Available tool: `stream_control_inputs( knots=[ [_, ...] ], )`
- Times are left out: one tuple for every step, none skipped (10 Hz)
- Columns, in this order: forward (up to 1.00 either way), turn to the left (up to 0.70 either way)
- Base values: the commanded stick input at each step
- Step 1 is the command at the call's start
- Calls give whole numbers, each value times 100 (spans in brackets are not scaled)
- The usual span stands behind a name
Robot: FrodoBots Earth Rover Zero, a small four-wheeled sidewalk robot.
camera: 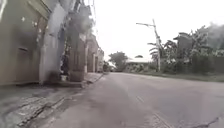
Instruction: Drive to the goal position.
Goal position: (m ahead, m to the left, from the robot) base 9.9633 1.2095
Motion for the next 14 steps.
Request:
stream_control_inputs(
  knots=[
    [70, -11],
    [70, -26],
    [70, -35],
    [70, -33],
    [70, -22],
    [70, -2],
    [70, 0],
    [70, 0],
    [70, 0],
    [70, 0],
    [70, 0],
    [70, 0],
    [69, 0],
    [68, 0]
  ],
)
